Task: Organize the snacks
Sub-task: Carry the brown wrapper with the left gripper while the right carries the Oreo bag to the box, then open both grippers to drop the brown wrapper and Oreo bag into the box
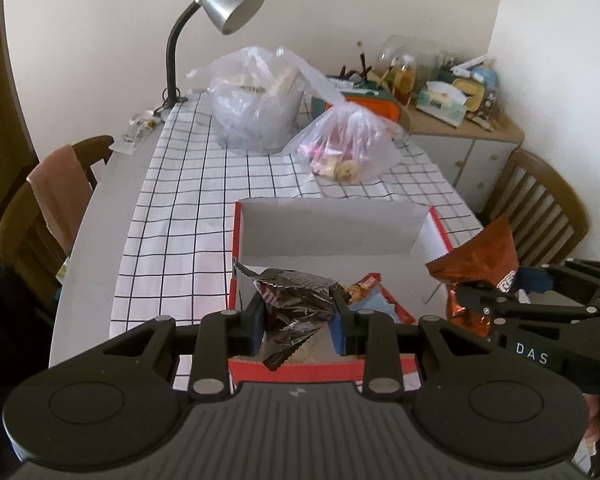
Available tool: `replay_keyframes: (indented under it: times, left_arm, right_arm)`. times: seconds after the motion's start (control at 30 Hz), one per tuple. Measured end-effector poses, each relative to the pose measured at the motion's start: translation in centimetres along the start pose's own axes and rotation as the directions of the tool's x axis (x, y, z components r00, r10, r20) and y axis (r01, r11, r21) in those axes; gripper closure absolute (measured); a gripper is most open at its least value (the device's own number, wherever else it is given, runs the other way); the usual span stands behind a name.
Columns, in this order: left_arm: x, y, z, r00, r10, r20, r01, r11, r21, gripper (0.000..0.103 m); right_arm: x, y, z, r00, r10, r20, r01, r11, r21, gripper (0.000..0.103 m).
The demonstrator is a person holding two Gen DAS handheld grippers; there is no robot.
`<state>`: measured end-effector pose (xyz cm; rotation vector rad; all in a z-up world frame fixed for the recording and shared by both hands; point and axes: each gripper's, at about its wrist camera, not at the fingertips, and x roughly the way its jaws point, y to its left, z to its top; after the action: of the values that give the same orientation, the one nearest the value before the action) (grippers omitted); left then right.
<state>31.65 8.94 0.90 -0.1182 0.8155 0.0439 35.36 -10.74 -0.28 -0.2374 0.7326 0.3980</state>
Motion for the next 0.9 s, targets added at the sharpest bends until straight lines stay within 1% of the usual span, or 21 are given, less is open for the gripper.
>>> replay_keyframes:
  times: [0.17, 0.43, 0.6, 0.9]
  left_arm:
    - [3.2, -0.2, 0.6, 0.999, 0.016, -0.044, -0.016, 1.0, 0.013, 0.072]
    - [7.4, -0.2, 1.0, 0.995, 0.032, -0.098, -0.032, 0.999, 0.007, 0.072]
    - [10.0, 0.1, 1.1, 0.988, 0.038, -0.15, -0.039, 0.999, -0.005, 0.072]
    - [13.2, -0.2, 1.1, 0.977, 0.064, -0.203, -0.063, 0.998, 0.011, 0.072]
  right_arm:
    - [3.0, -0.8, -0.1, 0.999, 0.007, -0.036, -0.007, 1.0, 0.003, 0.062]
    - [7.6, -1.2, 0.0, 0.994, 0.037, -0.1, -0.035, 0.999, 0.021, 0.062]
    - [9.5, -1.5, -0.4, 0.99, 0.056, -0.131, -0.053, 0.998, 0.027, 0.062]
    - [11.9, -1.5, -1.0, 0.985, 0.073, -0.155, -0.069, 0.997, 0.029, 0.062]
